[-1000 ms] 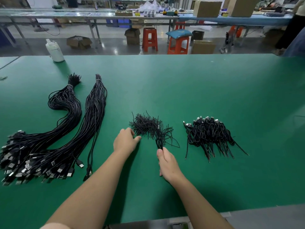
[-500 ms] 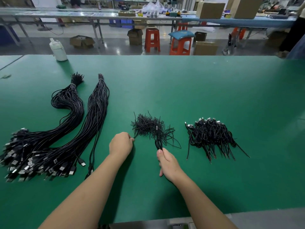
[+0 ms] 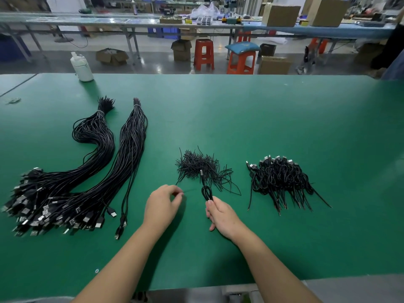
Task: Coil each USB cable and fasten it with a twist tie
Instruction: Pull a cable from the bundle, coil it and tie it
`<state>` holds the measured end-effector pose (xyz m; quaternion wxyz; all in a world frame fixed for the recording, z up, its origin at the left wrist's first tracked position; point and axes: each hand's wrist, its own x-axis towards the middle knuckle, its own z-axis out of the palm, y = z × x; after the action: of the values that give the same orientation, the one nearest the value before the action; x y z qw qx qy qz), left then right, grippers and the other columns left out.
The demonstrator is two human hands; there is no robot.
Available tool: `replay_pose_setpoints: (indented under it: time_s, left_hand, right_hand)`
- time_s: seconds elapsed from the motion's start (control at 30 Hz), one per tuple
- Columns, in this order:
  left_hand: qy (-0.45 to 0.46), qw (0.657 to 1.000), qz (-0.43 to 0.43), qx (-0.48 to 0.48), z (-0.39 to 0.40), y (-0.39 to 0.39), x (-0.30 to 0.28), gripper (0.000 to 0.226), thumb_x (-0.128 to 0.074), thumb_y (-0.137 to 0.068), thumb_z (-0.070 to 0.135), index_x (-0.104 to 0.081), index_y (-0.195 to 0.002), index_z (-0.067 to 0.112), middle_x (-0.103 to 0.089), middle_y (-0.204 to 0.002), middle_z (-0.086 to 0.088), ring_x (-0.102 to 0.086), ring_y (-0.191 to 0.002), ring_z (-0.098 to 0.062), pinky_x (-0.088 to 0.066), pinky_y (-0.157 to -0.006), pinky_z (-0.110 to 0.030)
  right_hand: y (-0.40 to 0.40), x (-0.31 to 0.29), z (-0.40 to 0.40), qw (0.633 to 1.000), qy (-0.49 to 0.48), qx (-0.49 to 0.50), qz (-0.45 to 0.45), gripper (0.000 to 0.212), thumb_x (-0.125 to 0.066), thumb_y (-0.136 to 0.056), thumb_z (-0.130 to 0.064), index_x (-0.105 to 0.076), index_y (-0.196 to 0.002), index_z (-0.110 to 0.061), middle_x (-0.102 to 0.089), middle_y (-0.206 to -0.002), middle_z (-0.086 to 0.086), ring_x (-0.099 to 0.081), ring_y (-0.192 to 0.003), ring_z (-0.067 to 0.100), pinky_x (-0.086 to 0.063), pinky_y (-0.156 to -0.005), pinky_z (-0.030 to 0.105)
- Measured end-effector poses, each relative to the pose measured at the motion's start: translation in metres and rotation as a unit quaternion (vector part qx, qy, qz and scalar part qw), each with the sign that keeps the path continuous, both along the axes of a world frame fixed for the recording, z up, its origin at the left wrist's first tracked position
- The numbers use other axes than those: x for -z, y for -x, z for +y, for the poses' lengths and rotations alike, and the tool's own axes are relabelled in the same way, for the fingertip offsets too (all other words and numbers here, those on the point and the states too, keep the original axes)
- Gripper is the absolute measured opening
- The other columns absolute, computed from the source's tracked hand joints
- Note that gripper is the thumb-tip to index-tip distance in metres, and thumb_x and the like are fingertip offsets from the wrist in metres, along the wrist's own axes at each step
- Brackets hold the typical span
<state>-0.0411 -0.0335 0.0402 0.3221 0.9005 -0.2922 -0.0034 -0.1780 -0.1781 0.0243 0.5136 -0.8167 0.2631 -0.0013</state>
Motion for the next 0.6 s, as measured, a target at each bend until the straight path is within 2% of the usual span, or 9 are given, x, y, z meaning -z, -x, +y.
replay_pose_setpoints:
  time_s: [0.1,0.2,0.33,0.4,0.5,0.6]
  left_hand:
    - [-0.018,0.997,-0.008,0.069,-0.004,0.012,0.003,0.005,-0.067,-0.089,0.030,-0.072,-0.090,0.029,-0.065,-0.087,0.014,-0.050,-0.069,-0.008,-0.049,-0.069,-0.030]
    - [-0.013,0.995,-0.018,0.093,-0.007,0.019,0.006,0.005,-0.066,-0.090,0.030,-0.071,-0.090,0.028,-0.064,-0.087,0.014,-0.049,-0.067,-0.008,-0.050,-0.068,-0.031]
    - [-0.002,0.993,-0.031,0.117,-0.008,0.026,0.004,0.005,-0.066,-0.089,0.029,-0.070,-0.089,0.026,-0.062,-0.086,0.012,-0.048,-0.066,-0.007,-0.047,-0.066,-0.029]
    - [-0.006,0.990,-0.048,0.130,-0.006,0.030,0.003,0.006,-0.065,-0.090,0.030,-0.069,-0.089,0.025,-0.061,-0.085,0.011,-0.051,-0.066,-0.009,-0.048,-0.065,-0.030]
    - [-0.029,0.972,-0.161,0.169,-0.004,0.036,0.002,0.007,-0.069,-0.086,0.025,-0.066,-0.083,0.019,-0.058,-0.079,0.006,-0.056,-0.062,-0.016,-0.046,-0.052,-0.030]
    - [-0.042,0.919,-0.304,0.246,-0.005,0.039,0.000,0.016,-0.077,-0.071,0.015,-0.061,-0.074,0.015,-0.054,-0.070,0.000,-0.053,-0.063,-0.022,-0.044,-0.050,-0.032]
  right_hand:
    - [0.001,0.000,-0.001,1.000,0.000,-0.011,-0.005,0.034,-0.032,-0.106,-0.038,-0.049,-0.085,-0.018,-0.047,-0.076,-0.005,-0.052,-0.062,0.012,-0.058,-0.072,0.046]
    - [0.000,-0.001,0.000,1.000,-0.009,-0.006,-0.006,0.030,-0.033,-0.106,-0.037,-0.055,-0.097,-0.018,-0.046,-0.079,-0.010,-0.049,-0.064,0.013,-0.056,-0.063,0.039]
    - [-0.001,-0.004,-0.001,1.000,-0.027,-0.003,-0.014,0.027,-0.035,-0.106,-0.033,-0.048,-0.096,-0.012,-0.044,-0.079,-0.004,-0.046,-0.064,0.015,-0.056,-0.065,0.043]
    - [-0.002,-0.004,0.000,0.999,-0.042,0.006,-0.020,0.026,-0.035,-0.107,-0.031,-0.047,-0.101,-0.009,-0.043,-0.078,-0.003,-0.045,-0.064,0.014,-0.054,-0.061,0.038]
    - [-0.003,-0.005,0.001,0.998,-0.056,0.021,-0.026,0.023,-0.036,-0.106,-0.029,-0.048,-0.099,-0.010,-0.042,-0.077,-0.002,-0.042,-0.064,0.013,-0.049,-0.053,0.030]
    - [-0.004,-0.008,0.002,0.996,-0.076,0.025,-0.033,0.022,-0.037,-0.106,-0.027,-0.050,-0.089,-0.020,-0.040,-0.072,-0.004,-0.039,-0.060,0.011,-0.045,-0.049,0.029]
